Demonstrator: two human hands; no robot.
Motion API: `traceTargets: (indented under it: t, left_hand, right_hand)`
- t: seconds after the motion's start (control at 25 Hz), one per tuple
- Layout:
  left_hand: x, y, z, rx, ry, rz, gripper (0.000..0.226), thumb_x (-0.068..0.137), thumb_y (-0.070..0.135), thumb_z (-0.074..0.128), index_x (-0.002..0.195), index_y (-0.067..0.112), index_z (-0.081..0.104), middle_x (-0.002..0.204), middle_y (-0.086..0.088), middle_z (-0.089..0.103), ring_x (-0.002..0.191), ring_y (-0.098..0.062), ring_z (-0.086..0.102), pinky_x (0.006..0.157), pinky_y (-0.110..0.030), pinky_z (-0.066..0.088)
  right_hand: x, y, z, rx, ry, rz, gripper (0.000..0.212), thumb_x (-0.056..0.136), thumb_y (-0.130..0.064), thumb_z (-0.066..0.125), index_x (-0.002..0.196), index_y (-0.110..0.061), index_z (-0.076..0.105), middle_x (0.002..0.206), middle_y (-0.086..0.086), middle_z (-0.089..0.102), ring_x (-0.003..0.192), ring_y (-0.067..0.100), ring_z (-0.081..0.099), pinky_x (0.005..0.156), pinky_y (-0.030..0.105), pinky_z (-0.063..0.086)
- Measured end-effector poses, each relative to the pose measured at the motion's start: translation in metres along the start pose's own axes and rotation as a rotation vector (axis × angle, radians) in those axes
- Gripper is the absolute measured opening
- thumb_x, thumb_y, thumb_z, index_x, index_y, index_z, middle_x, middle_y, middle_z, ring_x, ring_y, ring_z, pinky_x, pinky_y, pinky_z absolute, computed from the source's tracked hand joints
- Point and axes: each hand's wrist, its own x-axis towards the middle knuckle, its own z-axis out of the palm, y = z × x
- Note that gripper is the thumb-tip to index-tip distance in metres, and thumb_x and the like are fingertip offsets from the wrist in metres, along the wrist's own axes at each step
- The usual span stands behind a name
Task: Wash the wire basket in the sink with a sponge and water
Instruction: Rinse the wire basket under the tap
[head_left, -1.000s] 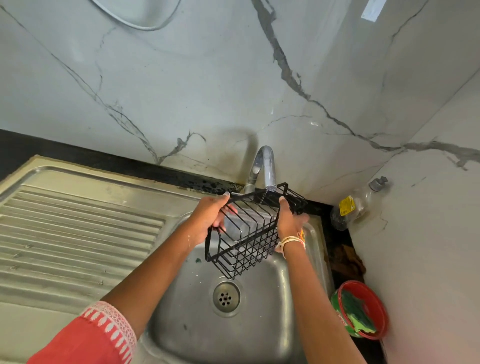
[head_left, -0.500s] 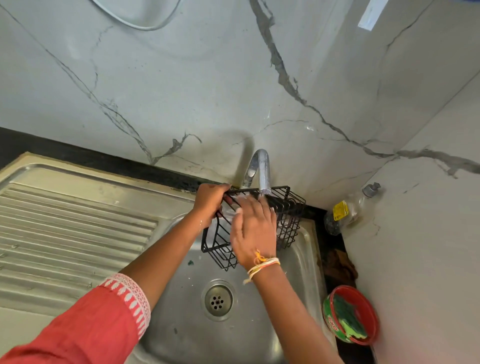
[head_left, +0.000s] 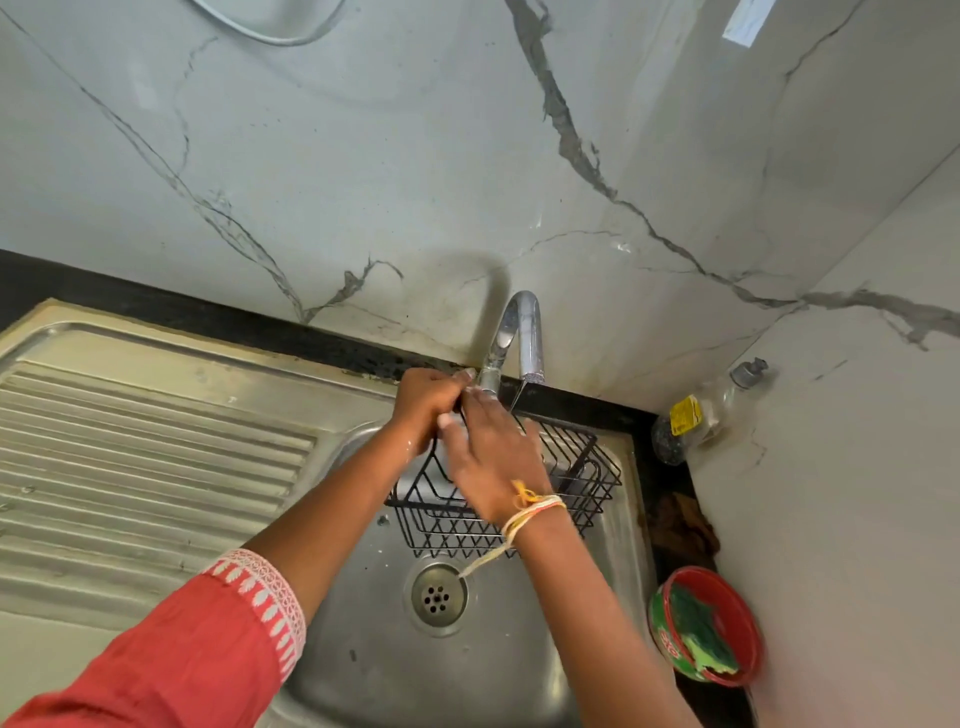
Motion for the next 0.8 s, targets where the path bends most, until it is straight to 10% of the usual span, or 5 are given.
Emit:
traceTargets:
  t: [0.28,0.44,0.64,0.8]
  left_hand:
    - [-0.016,0.014,0.002,0.209,-0.071,-0.113,0.023,0.089,0.021,0.066,0.072,0.008,0.058,0.057,-0.003,0.048,0.045,-0.012,0.037,0.043,-0.020,0.028]
    - [-0.058,0.020,0.024,0.489,-0.405,-0.041,0.013,0.091,0.011,0.057,0.092,0.000,0.064,0.062,-0.004,0.055,0.038,-0.010,0.047,0.036,-0.021,0.035]
    - [-0.071,0.028,0.019,0.392,-0.825,0.002,0.021,0.097,0.014,0.051,0.093,-0.002,0.064,0.072,-0.012,0.069,0.056,-0.023,0.066,0.048,-0.028,0.049]
    - [-0.035,0.001,-0.002,0.909,-0.577,0.194,0.027,0.092,0.016,0.058,0.118,0.020,0.063,0.125,-0.006,0.062,0.113,-0.025,0.061,0.102,-0.047,0.045]
  right_hand:
    - [-0.004,0.057,-0.013,0.375,-0.030,0.492,0.072,0.089,-0.072,0.025,0.144,-0.028,0.039,0.153,0.002,0.035,0.140,0.027,0.033,0.115,0.047,0.025]
    - [0.028,0.149,0.060,0.700,-0.242,0.653,0.133,0.041,-0.103,0.035,0.146,-0.021,0.037,0.153,0.010,0.032,0.138,0.035,0.034,0.113,0.053,0.026]
    - [0.010,0.137,0.047,1.104,-0.070,0.787,0.041,0.052,-0.050,0.074,0.071,-0.014,0.067,0.079,0.015,0.066,0.074,0.026,0.059,0.073,0.038,0.050]
    - [-0.022,0.090,-0.002,1.288,0.138,0.742,0.007,0.045,-0.017,0.058,0.049,-0.018,0.052,0.059,0.002,0.045,0.058,0.018,0.041,0.054,0.028,0.035]
